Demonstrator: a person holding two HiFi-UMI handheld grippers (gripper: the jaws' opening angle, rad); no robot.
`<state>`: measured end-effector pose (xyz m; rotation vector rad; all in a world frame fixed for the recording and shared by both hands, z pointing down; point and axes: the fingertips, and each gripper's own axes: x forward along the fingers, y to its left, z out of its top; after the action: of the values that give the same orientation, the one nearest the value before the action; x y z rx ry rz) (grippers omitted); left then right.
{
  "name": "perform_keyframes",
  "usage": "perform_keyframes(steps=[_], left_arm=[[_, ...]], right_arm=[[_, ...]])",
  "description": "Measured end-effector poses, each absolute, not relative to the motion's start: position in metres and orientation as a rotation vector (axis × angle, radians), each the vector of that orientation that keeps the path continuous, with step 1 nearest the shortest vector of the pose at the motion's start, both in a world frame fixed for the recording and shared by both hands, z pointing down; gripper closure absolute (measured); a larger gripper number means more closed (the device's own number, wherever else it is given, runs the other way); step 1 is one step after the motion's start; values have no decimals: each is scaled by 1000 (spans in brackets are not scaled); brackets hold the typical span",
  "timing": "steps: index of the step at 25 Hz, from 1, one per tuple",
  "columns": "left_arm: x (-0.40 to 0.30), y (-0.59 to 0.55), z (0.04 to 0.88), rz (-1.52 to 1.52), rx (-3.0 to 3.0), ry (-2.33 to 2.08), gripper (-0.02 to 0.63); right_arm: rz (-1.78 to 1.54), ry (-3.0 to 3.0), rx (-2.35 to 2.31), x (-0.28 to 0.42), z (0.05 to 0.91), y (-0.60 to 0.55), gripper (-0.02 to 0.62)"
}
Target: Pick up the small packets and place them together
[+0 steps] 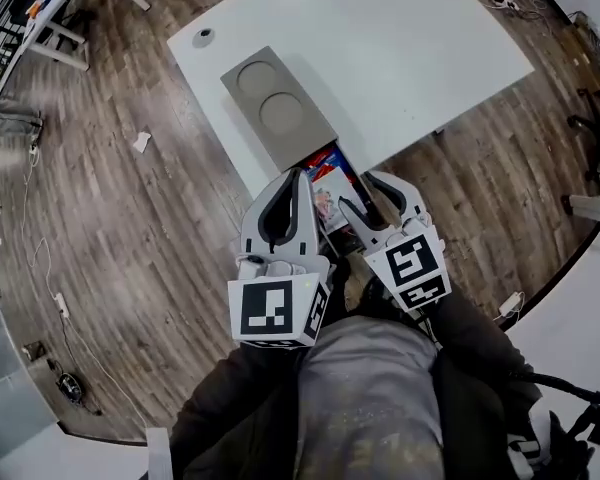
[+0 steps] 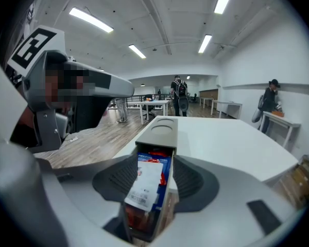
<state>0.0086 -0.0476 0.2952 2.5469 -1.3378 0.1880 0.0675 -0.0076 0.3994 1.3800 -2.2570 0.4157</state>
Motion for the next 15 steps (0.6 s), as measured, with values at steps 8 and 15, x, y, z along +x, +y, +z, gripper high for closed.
perform_keyframes(steps=[8,15], left_arm=[[-10,-53,307,185,2505,-1366,605],[-21,-62,314,183,2486,-1370,605]], right_arm=[[393,-2190,1146,35,431,-3,363],[415,-2054,1000,27,465,-4,311]])
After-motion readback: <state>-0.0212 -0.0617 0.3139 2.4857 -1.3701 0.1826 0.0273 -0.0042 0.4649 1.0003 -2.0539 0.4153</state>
